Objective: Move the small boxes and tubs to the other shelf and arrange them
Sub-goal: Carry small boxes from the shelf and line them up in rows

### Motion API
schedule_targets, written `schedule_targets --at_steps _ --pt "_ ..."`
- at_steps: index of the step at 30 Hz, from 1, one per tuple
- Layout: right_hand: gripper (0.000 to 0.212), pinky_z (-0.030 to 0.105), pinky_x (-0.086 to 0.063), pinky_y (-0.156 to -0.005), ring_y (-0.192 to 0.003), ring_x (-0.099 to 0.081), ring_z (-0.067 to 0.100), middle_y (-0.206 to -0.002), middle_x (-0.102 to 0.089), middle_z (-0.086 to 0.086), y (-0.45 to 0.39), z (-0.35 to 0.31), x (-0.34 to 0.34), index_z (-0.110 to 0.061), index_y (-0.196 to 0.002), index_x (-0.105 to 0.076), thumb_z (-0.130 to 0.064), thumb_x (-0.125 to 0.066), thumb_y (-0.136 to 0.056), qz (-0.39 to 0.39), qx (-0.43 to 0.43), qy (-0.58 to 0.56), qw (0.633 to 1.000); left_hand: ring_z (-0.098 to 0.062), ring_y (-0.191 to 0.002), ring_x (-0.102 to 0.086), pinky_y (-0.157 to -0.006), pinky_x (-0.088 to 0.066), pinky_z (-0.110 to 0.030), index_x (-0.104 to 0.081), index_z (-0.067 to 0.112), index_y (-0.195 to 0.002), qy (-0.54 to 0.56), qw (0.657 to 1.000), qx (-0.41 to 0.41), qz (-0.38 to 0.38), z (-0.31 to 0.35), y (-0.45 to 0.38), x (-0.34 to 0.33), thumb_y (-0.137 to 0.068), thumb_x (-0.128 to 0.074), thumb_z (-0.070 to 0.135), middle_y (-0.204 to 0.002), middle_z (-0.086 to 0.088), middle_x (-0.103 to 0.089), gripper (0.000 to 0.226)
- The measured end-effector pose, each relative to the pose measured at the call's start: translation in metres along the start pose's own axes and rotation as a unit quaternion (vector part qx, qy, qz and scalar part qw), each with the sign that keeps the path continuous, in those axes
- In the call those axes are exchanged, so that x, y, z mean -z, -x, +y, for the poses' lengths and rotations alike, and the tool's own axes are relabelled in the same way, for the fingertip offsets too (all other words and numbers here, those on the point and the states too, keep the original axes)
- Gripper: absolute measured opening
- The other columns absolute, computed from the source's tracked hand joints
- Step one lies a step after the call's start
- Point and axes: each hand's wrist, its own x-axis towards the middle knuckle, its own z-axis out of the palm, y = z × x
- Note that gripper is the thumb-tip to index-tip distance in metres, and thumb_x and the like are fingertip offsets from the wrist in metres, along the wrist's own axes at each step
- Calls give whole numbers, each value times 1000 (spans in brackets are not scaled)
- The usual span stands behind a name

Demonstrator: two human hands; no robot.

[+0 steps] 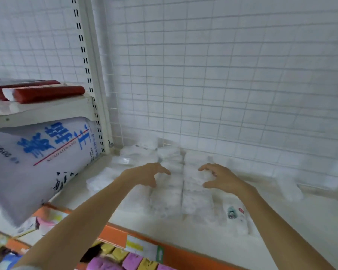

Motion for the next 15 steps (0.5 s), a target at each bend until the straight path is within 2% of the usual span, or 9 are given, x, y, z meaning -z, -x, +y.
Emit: schedule_targets --at_steps 2,5,9,11,13,15 --pt "47 20 -33 -89 -109 -39 7 -125 -43 -8 3 0 -5 -30 -119 -52 -15 -70 -79 12 -12 -16 1000 -21 -127 -36 -102 -29 -22 -37 23 -139 -33 999 -28 -29 -9 -9 0 -77 -63 1 -136 -6 -38 71" --pt "46 19 -33 -90 -108 -40 6 -124 -44 -9 2 -4 -8 -31 -116 -53 -13 -72 -78 27 -25 -24 999 -20 -122 -40 -104 -34 -33 -37 26 -138 -57 996 -69 -21 -19 -17 -3 -76 -69 11 -132 -4 -40 71" --pt "48 19 -35 -91 -109 -42 8 -122 -42 -12 0 -8 -11 -27 -119 -55 -12 -73 -77 40 -39 -29 998 -18 -120 -41 -101 -34 -26 -39 19 -139 -60 991 -117 11 -20 -19 -6 -81 -69 23 -136 -2 -35 66" --pt "46 18 -36 -89 -110 -45 8 -119 -43 -14 2 -7 -15 -26 -119 -56 -14 -73 -77 53 -35 -31 997 -16 -116 -43 -95 -34 -17 -42 15 -137 -42 989 -142 24 -21 -18 -6 -82 -68 22 -134 -2 -37 61" --pt "39 15 -38 -85 -107 -49 7 -113 -47 -20 4 -6 -15 -31 -113 -58 -21 -73 -79 74 -35 -53 995 -7 -108 -44 -85 -32 -5 -49 14 -131 28 987 -152 40 -24 -15 -5 -83 -67 20 -125 3 -46 52" --pt "23 12 -41 -78 -99 -56 3 -107 -56 -22 4 -7 -13 -36 -103 -61 -29 -68 -83 112 -38 -86 989 0 -96 -49 -79 -39 -6 -59 15 -119 106 981 -151 67 -26 -10 -3 -86 -63 23 -110 8 -56 35"
